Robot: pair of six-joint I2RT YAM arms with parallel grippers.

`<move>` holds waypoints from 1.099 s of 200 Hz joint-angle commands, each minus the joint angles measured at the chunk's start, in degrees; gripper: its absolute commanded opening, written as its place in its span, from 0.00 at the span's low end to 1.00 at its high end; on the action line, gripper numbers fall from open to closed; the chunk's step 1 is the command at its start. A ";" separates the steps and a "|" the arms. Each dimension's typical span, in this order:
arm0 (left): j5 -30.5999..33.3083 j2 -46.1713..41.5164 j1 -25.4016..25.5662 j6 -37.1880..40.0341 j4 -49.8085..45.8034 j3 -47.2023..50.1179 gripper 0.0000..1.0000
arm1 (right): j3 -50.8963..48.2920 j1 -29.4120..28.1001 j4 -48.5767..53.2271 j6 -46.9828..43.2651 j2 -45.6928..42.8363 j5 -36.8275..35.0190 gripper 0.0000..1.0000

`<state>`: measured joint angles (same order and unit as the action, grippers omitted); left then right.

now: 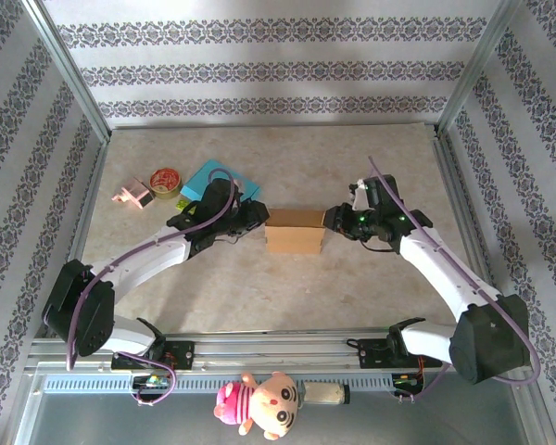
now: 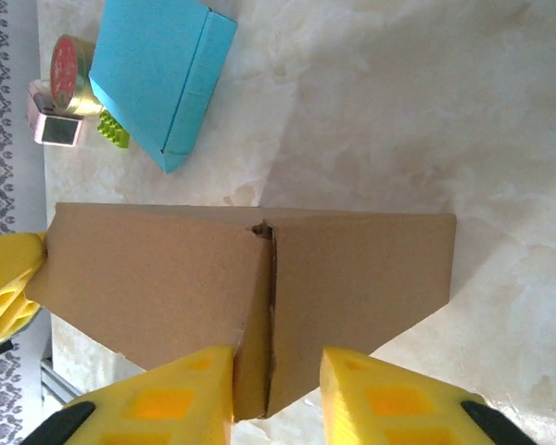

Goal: Fold the paper box

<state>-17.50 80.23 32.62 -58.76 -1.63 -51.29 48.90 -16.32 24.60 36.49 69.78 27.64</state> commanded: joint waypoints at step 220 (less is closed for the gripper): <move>47.61 -24.83 -4.52 42.12 2.06 21.60 1.00 | -18.03 16.27 -30.31 -22.35 -6.88 -37.52 0.98</move>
<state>21.89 59.44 36.07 -33.87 -6.07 -36.51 32.97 -3.11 13.32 26.48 58.39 -1.74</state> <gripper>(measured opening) 0.994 0.981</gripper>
